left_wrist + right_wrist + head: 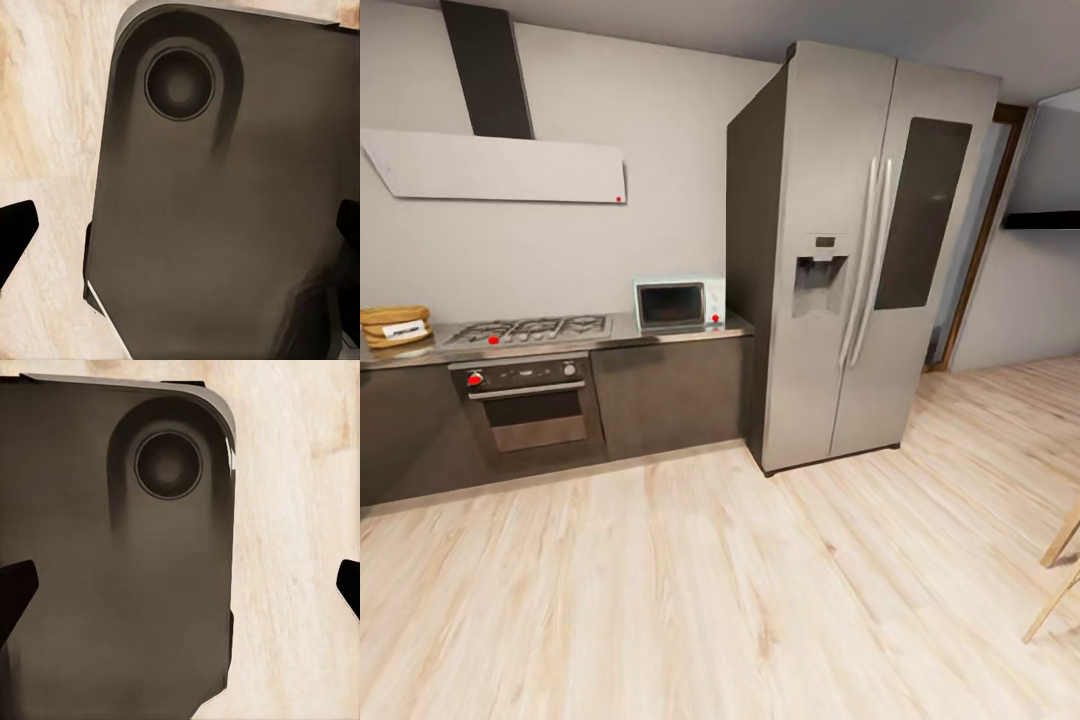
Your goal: In the kitchen, take the popcorn bag from the countertop, put it into the microwave, and heat it until the popcorn is cooked so the cooked popcorn ends up inside the bag.
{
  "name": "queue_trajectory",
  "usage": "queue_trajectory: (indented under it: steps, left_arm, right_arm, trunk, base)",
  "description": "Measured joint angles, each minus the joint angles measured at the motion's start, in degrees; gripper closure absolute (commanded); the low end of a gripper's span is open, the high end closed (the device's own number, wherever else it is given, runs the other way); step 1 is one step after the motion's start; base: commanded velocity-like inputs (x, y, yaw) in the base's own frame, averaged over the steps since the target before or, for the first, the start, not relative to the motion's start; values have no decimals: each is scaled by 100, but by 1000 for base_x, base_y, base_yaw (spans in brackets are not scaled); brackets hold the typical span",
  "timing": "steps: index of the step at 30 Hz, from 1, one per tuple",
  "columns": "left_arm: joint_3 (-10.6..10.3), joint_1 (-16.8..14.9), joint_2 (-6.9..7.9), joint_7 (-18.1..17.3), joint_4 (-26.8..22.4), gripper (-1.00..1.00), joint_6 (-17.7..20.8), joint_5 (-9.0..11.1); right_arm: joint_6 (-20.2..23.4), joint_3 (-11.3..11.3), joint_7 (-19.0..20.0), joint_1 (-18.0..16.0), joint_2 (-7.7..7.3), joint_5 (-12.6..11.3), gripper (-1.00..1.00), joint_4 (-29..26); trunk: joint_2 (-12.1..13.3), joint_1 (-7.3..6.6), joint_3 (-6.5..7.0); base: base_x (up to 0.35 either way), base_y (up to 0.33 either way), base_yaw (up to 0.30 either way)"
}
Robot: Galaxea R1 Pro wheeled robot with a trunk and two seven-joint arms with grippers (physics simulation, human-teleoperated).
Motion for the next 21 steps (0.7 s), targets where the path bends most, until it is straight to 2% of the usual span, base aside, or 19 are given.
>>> queue_trajectory:
  steps: [21]
  left_arm:
    - [-3,0,1,0,0,-100,0,0]
  right_arm:
    - [1,0,0,1,0,0,-100,8]
  trunk:
    - [0,0,0]
  base:
    - [325,0,0]
